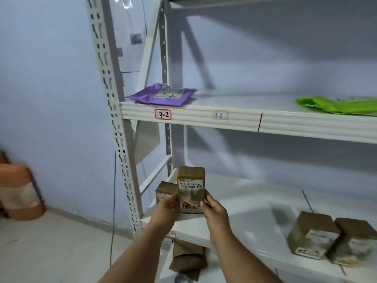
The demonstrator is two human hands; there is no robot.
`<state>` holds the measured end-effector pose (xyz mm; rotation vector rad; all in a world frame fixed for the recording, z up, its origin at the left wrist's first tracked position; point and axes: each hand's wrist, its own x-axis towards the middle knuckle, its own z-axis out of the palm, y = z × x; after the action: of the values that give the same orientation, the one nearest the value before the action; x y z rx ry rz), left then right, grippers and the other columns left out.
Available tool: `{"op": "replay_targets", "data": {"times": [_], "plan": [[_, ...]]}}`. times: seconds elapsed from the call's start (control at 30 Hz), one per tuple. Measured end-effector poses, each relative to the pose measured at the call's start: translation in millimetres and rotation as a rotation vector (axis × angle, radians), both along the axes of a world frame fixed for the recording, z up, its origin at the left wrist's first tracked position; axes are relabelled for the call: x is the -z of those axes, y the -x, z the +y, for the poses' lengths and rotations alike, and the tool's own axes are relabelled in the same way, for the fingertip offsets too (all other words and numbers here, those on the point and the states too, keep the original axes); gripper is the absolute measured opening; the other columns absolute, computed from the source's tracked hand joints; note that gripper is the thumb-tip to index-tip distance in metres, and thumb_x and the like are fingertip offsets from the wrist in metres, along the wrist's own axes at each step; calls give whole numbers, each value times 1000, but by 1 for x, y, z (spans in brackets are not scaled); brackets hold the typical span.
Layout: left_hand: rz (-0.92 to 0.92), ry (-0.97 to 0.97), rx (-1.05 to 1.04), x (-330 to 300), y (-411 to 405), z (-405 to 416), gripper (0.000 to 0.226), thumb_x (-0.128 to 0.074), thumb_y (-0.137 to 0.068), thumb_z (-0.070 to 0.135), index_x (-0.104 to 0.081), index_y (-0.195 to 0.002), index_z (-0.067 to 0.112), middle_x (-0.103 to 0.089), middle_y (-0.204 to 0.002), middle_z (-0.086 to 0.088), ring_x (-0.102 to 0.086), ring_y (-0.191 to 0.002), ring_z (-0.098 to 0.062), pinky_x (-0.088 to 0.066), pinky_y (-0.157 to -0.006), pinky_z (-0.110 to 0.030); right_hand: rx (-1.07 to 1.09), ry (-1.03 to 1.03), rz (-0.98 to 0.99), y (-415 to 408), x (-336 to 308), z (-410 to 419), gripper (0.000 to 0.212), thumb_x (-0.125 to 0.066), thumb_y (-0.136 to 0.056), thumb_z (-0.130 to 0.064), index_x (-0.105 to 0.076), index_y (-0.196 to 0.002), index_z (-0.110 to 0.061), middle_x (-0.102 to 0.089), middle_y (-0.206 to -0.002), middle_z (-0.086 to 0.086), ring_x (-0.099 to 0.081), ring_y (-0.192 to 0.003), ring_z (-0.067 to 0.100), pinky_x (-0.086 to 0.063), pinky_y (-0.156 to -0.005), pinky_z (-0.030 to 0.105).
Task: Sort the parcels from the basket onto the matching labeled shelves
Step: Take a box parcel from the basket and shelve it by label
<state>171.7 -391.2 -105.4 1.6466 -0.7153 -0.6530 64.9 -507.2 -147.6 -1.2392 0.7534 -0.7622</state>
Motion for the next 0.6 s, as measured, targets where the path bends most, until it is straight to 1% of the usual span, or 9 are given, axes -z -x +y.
{"op": "replay_targets", "data": {"times": [0.07,0.17,0.23,0.3,0.33,0.4,0.5,0.53,0.6], "plan": [[5,-23,23,14,9,-22,53,-40,-90,-13,-66,-102,32,-72,-94,9,-67,-94,-10,-53,-88,-26,23,6,31,9,13,-15,41,-61,-93,-7,-59,-132,-18,-67,-123,-4,-63,-110,13,-49,-96,28],[-50,-98,24,36,14,-43,50,-38,-95,-3,-62,-102,41,-69,-100,13,-63,-104,-13,-48,-94,-27,21,-1,84,17,33,-32,39,-60,-93,-6,-64,-126,-25,-70,-116,-7,-65,-106,10,-49,-98,29],[-86,-139,28,52,13,-53,51,-36,-95,-3,-59,-117,37,-64,-107,14,-57,-109,-11,-41,-93,-23,16,-19,132,19,51,-39,38,-60,-93,-6,-65,-124,-27,-72,-111,-10,-66,-104,9,-50,-98,31],[-100,-195,64,66,13,-56,64,-33,-87,-9,-54,-131,32,-61,-114,12,-53,-112,-10,-37,-91,-21,13,-30,172,19,68,-40,42,-62,-92,-7,-61,-132,-22,-71,-116,-9,-65,-110,13,-48,-102,37],[-93,-205,84,76,9,-58,70,-33,-81,-9,-52,-133,33,-62,-116,10,-53,-114,-12,-38,-93,-21,17,-39,185,18,75,-40,44,-62,-91,-7,-60,-133,-22,-70,-117,-8,-64,-112,14,-48,-103,39],[-81,-212,119,97,1,-60,74,-33,-72,-3,-50,-130,39,-63,-121,8,-54,-121,-16,-40,-99,-26,40,-62,212,14,84,-37,45,-62,-91,-4,-59,-133,-22,-70,-116,-9,-64,-111,13,-49,-101,34],[-46,-221,122,112,-5,-61,76,-33,-75,-11,-49,-135,32,-59,-125,6,-50,-124,-14,-38,-100,-25,65,-77,229,10,88,-27,46,-60,-93,-2,-57,-134,-21,-70,-112,-11,-63,-98,-1,-51,-81,15],[-25,-221,115,114,-6,-60,77,-33,-76,-16,-49,-137,28,-57,-125,6,-48,-123,-13,-36,-98,-24,68,-78,238,8,87,-25,46,-59,-93,-2,-58,-134,-22,-70,-111,-12,-62,-97,-4,-48,-77,13],[1,-208,112,117,-6,-58,79,-32,-76,-20,-48,-136,30,-56,-124,7,-48,-123,-13,-37,-98,-24,58,-74,253,5,88,-24,47,-57,-92,2,-59,-132,-24,-71,-111,-14,-63,-100,-2,-47,-78,14]]}}
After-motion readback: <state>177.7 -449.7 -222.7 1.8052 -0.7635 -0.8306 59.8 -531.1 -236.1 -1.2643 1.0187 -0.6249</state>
